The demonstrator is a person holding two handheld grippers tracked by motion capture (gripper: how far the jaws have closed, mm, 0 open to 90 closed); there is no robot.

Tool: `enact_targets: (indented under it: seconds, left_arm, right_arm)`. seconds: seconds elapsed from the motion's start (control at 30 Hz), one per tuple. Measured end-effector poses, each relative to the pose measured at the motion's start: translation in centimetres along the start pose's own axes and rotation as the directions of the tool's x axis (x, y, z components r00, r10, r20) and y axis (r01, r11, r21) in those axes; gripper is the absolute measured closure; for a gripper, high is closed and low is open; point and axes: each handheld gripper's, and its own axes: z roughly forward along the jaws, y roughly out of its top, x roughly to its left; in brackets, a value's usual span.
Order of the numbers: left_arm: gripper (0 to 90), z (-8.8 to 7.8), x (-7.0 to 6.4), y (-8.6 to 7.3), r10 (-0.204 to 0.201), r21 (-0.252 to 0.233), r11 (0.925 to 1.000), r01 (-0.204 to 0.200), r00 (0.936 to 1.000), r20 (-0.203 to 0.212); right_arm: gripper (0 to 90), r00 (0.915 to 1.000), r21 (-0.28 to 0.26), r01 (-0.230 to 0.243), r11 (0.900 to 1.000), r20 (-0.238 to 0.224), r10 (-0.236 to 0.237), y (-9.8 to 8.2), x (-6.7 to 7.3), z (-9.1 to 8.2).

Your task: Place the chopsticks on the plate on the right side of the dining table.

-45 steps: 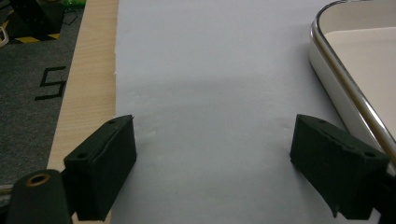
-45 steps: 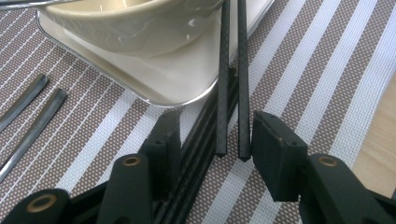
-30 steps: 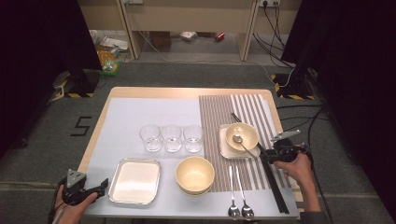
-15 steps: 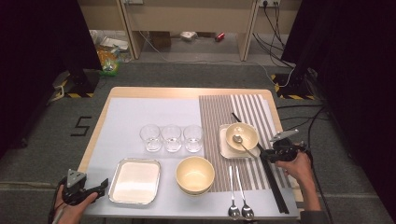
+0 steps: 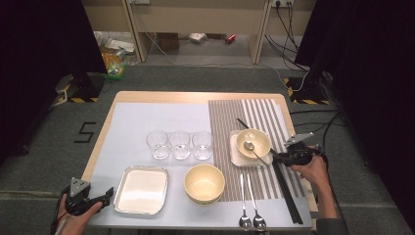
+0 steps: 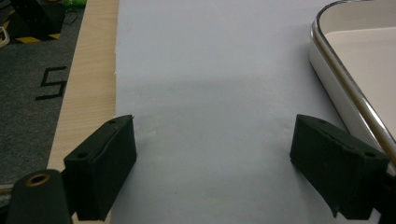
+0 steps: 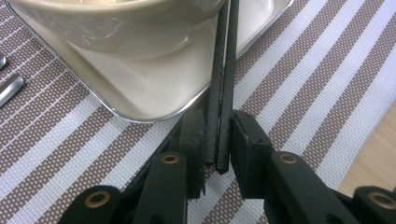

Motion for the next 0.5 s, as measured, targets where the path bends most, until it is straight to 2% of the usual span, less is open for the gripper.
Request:
enact_targets:
  seconds: [0.1, 0.23, 0.37, 0.5]
  left_arm:
    - [13.3, 0.0, 0.0, 0.0, 0.0, 0.001, 1.0, 0.0, 1.0, 0.0]
    - [13.3, 0.0, 0.0, 0.0, 0.001, 0.001, 1.0, -0.001, 1.0, 0.0]
    - [13.3, 0.0, 0.0, 0.0, 0.001, 0.0, 1.0, -0.001, 1.0, 0.0]
    - [13.3, 0.0, 0.0, 0.0, 0.001, 0.001, 1.0, -0.001, 1.0, 0.0]
  right_arm:
    - [71.3, 1.0, -0.003, 0.004, 1.0, 0.004, -0.004, 0.0, -0.1, 0.1]
    - [66.4, 0.9992, -0.013, -0.035, 0.999, 0.02, 0.035, -0.2, -0.1, -0.2]
    - [64.9, 0.9988, -0.028, -0.038, 0.999, 0.03, 0.039, -0.4, 0.2, -0.9]
    - [64.4, 0.9981, -0.009, -0.023, 1.0, 0.057, 0.023, -0.5, 0.8, -1.0]
